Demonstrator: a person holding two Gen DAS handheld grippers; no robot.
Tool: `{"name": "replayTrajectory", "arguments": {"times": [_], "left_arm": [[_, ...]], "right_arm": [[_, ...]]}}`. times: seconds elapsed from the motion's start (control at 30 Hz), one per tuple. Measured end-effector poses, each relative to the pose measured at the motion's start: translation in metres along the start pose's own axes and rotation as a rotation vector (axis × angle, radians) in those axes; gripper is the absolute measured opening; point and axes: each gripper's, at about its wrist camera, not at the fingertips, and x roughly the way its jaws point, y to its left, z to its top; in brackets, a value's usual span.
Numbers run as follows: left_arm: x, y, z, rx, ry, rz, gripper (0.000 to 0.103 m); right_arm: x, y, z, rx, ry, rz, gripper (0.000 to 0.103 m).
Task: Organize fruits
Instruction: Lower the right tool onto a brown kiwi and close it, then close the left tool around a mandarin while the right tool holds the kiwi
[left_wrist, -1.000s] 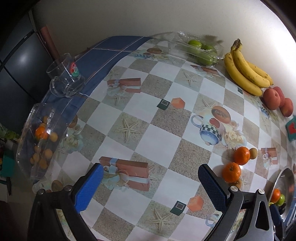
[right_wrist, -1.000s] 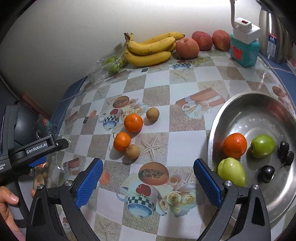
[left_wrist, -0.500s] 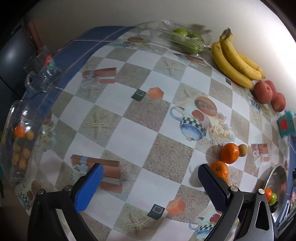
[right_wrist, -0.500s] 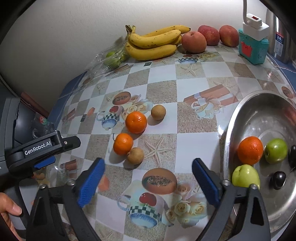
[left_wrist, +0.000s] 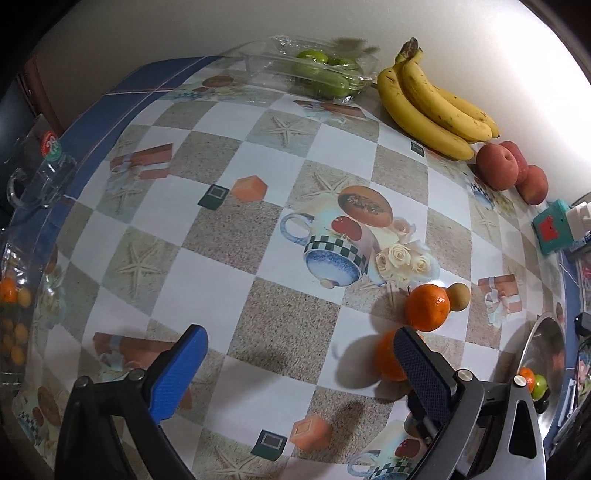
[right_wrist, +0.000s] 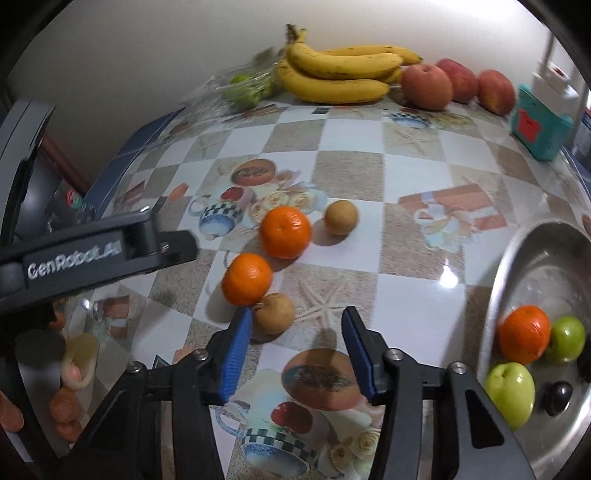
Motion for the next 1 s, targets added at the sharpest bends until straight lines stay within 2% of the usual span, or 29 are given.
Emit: {"name": "replayTrajectory", "arguments": {"times": [0.13,0.2,0.33,0.5,0.83,0.93,1.0], "left_arm": [[0.003,-0.002,0.000,0.007,0.003,-0.004,0.101],[0.005,-0.002,0.000,0.006,0.006,-0.006,0.101],[0.008,-0.001,0.001,0.005,0.011,-0.005,0.101],[0.007,-0.010,-0.001,0.037,0.008,-0.009,0.101],[-0.002,-0.019,-0.001,0.067,-0.013,-0.019,0.101],[-0.002,-0.021,-0.001,0.073,-0.009,-0.026,0.092],[-0.001,-0.024,-0.002,0.074,0.000,-0.046,0.091]], "right_arm": [[0.006,0.006,0.000,-0.028,0.010,-0.009,0.047],[0.010,0.007,0.000,-0.033,0.017,-0.016,0.042],[0.014,0.008,0.001,-0.036,0.018,-0.018,0.041],[0.013,0.013,0.002,-0.054,0.007,-0.013,0.028],[0.007,0.009,0.004,-0.044,-0.006,-0.003,0.028],[0.003,-0.001,0.004,-0.001,0.002,-0.006,0.028],[0.002,-0.008,0.004,0.021,0.007,-0.002,0.028]]}}
